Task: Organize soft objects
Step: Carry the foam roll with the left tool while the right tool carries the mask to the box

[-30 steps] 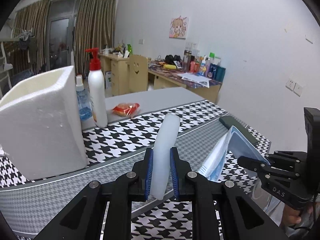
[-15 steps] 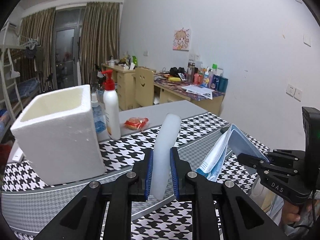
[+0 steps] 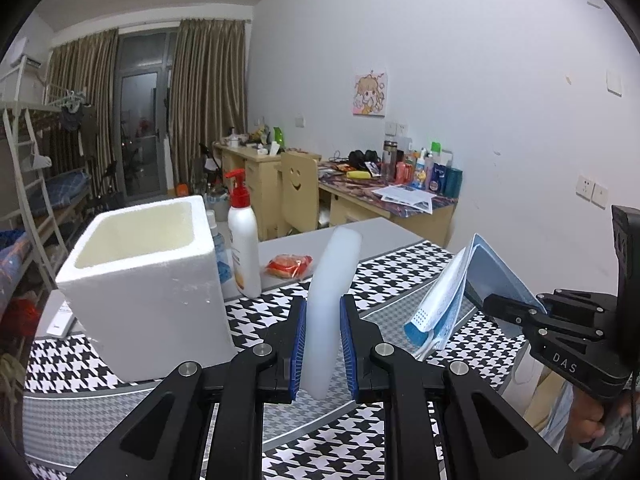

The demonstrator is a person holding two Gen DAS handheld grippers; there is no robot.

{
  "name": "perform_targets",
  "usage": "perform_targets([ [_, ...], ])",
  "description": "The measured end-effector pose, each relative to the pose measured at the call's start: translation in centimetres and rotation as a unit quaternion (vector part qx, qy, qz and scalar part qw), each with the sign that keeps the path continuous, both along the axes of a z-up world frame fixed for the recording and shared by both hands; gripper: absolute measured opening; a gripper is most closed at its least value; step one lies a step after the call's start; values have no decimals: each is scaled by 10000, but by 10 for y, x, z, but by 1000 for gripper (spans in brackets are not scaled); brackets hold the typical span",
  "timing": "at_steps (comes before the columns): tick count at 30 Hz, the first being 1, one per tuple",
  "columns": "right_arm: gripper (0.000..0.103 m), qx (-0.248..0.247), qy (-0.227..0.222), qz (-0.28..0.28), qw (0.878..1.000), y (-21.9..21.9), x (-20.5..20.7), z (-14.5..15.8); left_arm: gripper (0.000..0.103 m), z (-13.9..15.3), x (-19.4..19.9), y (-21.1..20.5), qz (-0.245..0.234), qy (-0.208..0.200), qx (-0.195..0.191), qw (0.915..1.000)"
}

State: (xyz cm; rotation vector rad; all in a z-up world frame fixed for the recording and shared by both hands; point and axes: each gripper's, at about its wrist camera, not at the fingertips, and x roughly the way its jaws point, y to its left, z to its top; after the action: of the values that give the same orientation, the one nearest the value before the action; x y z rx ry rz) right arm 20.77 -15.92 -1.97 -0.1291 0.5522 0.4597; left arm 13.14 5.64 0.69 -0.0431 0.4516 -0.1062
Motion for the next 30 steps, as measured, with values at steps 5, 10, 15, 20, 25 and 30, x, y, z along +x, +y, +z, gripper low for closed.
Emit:
perform_targets([
  [5, 10, 47, -119, 65, 9999, 4, -1, 9, 18, 7, -8, 5, 86, -102, 24, 9999],
  [10, 10, 117, -233, 129, 9996, 8, 0, 17, 18, 16, -12, 13, 198, -186, 91, 9996],
  [15, 10, 164, -331, 210, 9991, 15, 2, 24, 18, 22, -11, 19, 283, -233, 133, 9992],
  [20, 10, 190, -391, 277, 9987, 22, 6, 29, 18, 27, -12, 30, 362, -277, 175, 9988],
  [25, 10, 215, -441, 328, 9983, 28, 12, 33, 18, 31, -12, 35, 424, -315, 202, 9984],
  [30, 10, 224, -466, 396, 9979, 38, 20, 36, 18, 36, -7, 39, 531, -319, 257, 9977],
])
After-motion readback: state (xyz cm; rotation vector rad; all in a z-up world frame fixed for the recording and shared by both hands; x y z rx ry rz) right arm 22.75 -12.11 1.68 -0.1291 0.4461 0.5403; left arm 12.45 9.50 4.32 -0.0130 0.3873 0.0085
